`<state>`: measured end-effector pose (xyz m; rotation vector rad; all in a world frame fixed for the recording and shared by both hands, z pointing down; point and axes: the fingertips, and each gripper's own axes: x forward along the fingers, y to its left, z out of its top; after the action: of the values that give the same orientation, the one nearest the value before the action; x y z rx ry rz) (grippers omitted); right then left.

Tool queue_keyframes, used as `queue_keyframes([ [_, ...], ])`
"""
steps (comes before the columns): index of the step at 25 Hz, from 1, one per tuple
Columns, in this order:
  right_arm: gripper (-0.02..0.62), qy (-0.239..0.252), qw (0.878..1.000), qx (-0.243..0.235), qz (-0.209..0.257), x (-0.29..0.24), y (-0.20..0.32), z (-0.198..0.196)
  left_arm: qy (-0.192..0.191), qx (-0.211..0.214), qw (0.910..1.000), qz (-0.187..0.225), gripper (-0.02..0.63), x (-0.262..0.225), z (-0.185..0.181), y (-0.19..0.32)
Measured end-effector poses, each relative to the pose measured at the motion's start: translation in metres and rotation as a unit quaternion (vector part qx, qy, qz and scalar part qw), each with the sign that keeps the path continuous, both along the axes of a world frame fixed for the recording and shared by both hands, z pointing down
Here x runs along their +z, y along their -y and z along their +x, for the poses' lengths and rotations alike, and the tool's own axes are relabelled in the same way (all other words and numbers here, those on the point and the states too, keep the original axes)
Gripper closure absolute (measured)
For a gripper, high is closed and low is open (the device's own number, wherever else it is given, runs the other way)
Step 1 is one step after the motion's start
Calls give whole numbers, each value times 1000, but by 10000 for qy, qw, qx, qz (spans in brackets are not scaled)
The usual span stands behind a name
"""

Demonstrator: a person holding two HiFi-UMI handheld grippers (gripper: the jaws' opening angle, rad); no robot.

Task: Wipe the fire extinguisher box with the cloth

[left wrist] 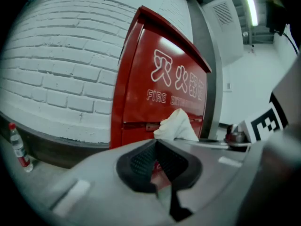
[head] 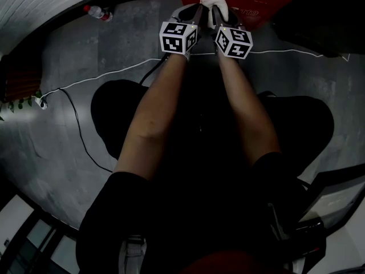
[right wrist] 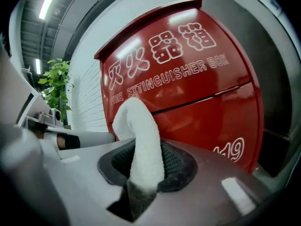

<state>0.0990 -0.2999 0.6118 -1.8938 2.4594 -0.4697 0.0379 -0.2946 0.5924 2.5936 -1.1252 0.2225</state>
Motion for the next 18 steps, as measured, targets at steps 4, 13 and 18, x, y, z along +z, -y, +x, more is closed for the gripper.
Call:
queue_keyframes([
  [4, 497, 27, 9995, 328, 32, 1, -5, 42, -62, 102, 9999, 19, 603, 4, 28, -3],
  [13, 497, 140, 9906, 1360, 68, -4, -24, 156, -179, 323, 9992, 146, 603, -4, 68, -12],
  [18, 497, 491, 9763, 2107, 40, -9, -35, 215, -72, 316, 9993, 181, 603, -6, 55, -16],
])
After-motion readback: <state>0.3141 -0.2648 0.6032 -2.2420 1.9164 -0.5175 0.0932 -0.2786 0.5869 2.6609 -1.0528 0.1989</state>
